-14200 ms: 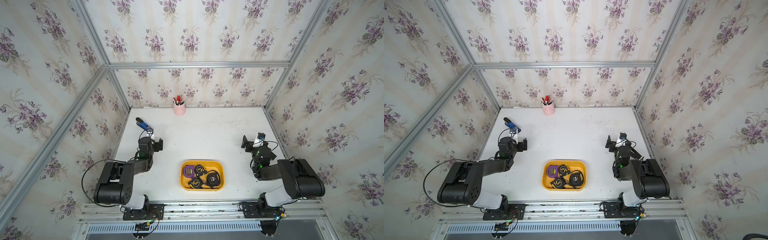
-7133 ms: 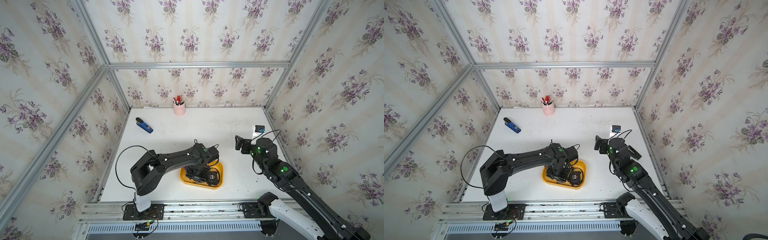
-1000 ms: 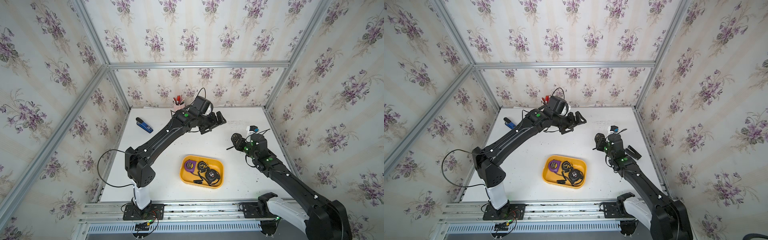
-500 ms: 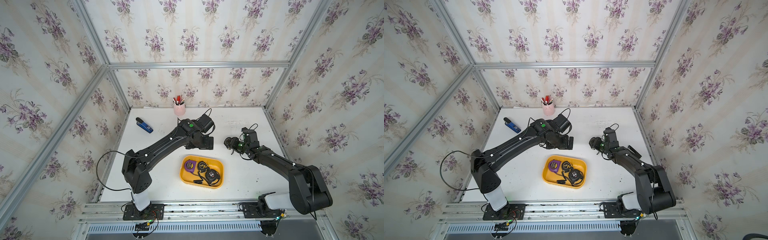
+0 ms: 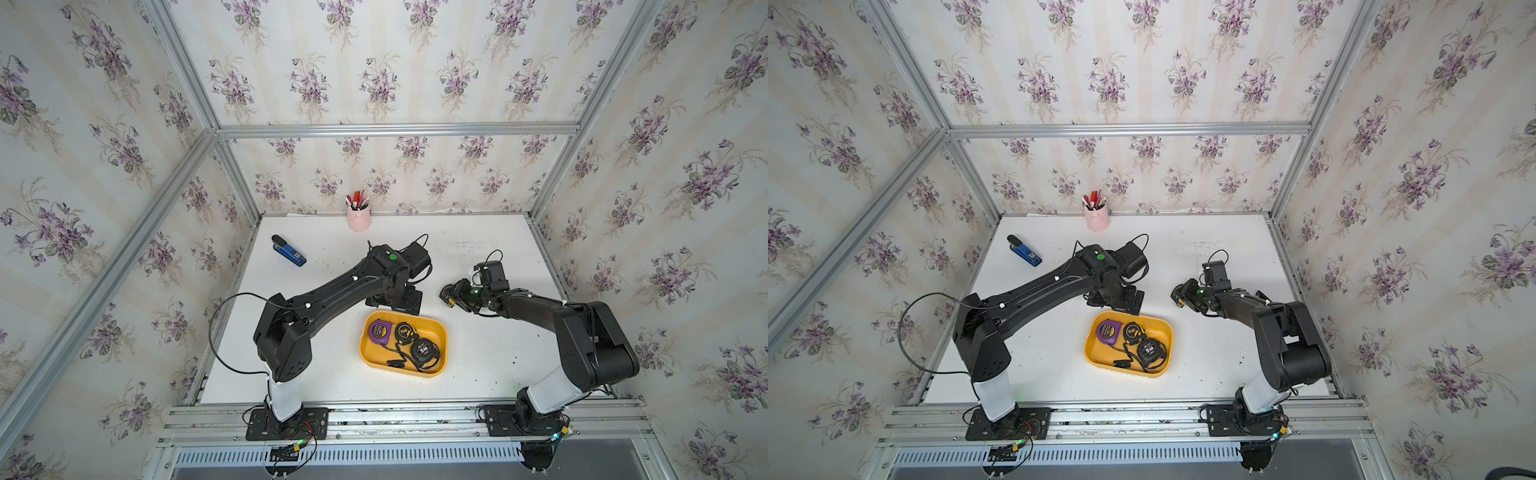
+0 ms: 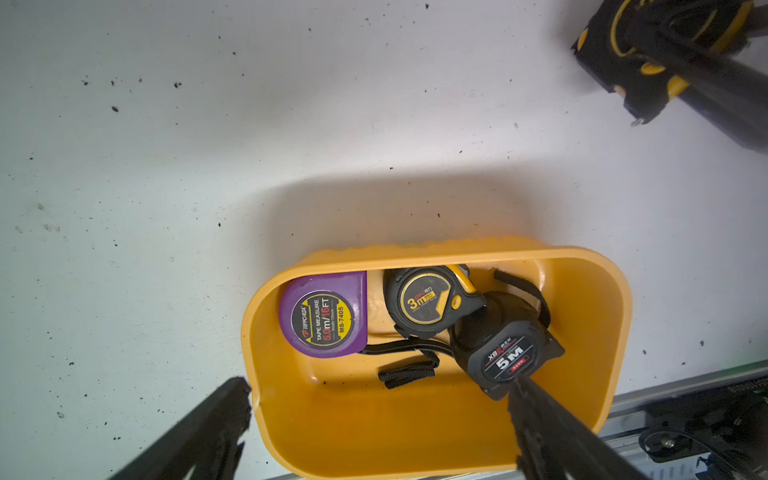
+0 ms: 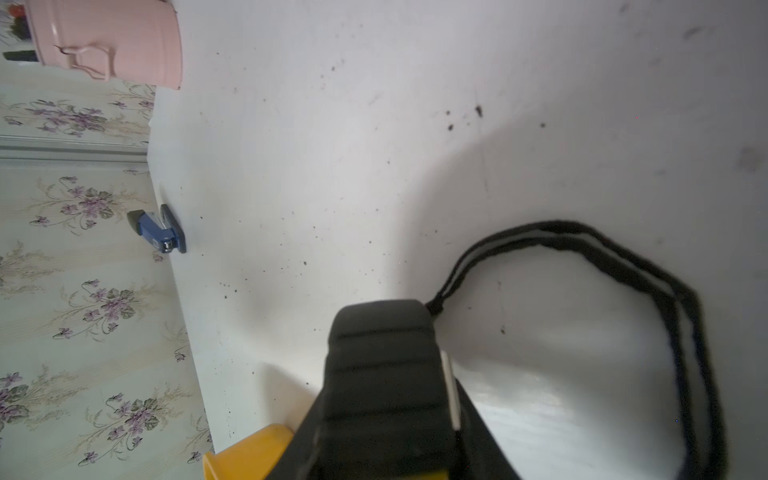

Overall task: Take the tape measure out of the storage box
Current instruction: Place the tape measure at the center of the board.

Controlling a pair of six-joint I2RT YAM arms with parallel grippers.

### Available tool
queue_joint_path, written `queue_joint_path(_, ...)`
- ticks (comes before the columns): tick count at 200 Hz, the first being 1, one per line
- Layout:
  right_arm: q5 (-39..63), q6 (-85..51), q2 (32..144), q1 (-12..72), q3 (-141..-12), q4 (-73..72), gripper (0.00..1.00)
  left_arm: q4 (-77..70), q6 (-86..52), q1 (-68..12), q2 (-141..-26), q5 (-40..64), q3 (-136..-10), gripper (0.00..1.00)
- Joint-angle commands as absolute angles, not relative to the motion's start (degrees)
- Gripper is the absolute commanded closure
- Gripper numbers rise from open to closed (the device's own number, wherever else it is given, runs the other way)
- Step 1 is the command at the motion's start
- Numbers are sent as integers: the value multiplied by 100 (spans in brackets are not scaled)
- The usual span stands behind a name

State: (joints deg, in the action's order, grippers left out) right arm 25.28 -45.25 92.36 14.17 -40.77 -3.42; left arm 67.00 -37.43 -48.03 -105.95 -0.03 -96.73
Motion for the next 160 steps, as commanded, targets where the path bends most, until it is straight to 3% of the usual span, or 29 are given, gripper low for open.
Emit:
queue_joint_path(1, 2613, -4620, 9373, 1407, -4052, -118, 70, 6890, -3593, -4827, -10600, -141, -9618, 0)
queue_joint_path(74, 2366, -4501, 9368, 1406, -3996, 355, 65, 6970, -3467, -4916, -10740, 6, -9701, 0)
queue_joint_path(103, 2212, -4443, 9243, 1411, -3951, 515, 54, 7023, -3432, -4935, -10773, 26, -9761, 0)
queue_joint_path(133, 2102, -4421, 9096, 1413, -3896, 609, 37, 7026, -3429, -4939, -10767, 57, -9747, 0)
queue_joint_path(160, 1997, -4395, 8994, 1411, -3899, 701, 30, 7023, -3430, -4944, -10766, 88, -9729, 0)
